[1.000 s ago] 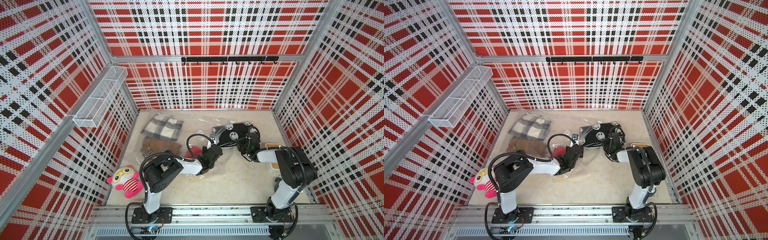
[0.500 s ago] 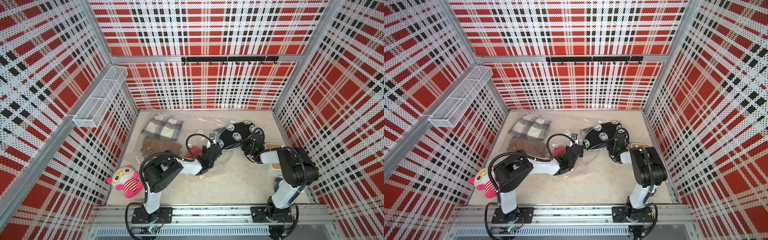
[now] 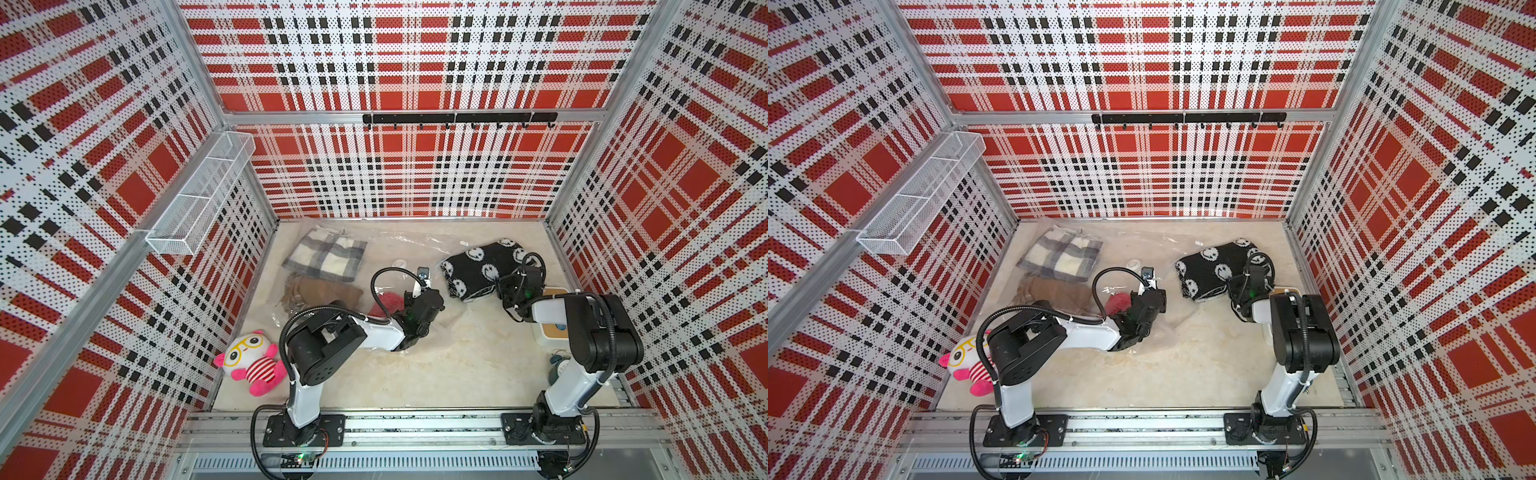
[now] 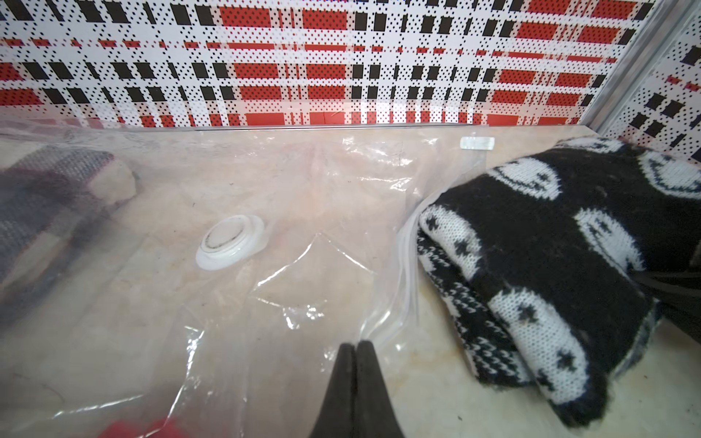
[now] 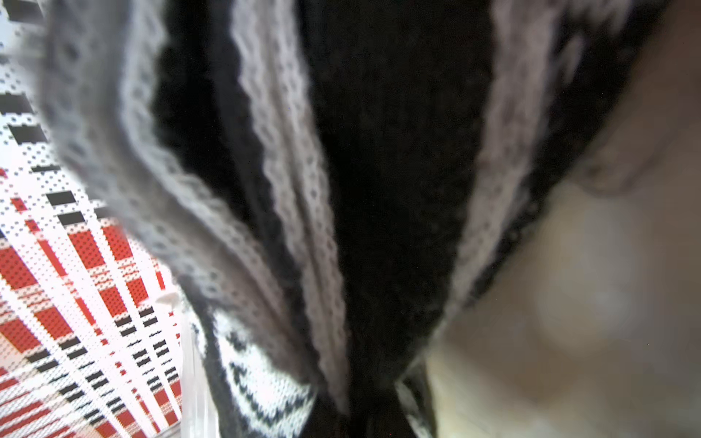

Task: Take the scarf out of the vacuum bag
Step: Move the scarf to the corner of the board.

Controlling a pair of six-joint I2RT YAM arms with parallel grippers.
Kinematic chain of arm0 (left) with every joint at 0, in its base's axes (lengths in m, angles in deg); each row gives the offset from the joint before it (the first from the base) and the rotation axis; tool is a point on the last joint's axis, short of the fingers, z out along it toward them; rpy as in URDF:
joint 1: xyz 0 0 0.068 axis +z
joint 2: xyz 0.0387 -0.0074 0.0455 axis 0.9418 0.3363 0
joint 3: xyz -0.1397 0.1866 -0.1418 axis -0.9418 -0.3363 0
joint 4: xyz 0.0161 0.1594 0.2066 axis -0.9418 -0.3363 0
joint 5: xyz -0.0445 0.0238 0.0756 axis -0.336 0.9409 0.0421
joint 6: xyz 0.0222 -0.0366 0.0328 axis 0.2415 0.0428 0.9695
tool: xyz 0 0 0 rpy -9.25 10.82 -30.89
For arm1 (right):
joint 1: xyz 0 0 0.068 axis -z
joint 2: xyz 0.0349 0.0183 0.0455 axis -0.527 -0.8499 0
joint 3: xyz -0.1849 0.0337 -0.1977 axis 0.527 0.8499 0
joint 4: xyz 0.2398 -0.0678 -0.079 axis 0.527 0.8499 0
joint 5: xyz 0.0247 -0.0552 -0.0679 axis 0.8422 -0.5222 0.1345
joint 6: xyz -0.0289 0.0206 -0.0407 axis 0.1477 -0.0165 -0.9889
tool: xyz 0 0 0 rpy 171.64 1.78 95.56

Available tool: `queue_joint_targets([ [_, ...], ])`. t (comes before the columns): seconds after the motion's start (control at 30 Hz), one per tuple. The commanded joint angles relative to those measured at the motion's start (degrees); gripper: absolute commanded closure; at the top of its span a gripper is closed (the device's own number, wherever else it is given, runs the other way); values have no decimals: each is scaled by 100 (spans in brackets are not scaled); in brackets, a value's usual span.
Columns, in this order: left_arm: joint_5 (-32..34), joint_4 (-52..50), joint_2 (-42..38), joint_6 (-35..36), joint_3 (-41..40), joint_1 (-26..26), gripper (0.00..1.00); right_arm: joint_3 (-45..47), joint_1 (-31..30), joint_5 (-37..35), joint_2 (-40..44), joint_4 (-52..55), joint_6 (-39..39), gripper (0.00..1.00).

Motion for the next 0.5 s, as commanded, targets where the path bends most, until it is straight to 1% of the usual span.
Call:
queue_joint_targets([
  [0.0, 443, 164, -232, 248, 75, 73, 100, -161, 235, -386, 28, 286, 168, 100],
  [0.07, 498, 93, -328, 319, 101, 90, 100, -272, 302, -383, -26, 336, 251, 100],
  [0.13, 417, 37, -394, 338, 89, 133, 100, -401, 339, -427, -50, 480, 283, 100],
  [0.23, 407, 31, -388, 321, 35, 188, 100, -550, 364, -644, 2, 626, 267, 100],
  [0.33, 528, 217, -371, 338, -72, 196, 100, -953, 376, -857, -86, 1105, 186, 100],
  [0.47, 207, 276, -451, 242, -80, 330, 100, -1258, 409, -1094, -239, 1471, 240, 100],
])
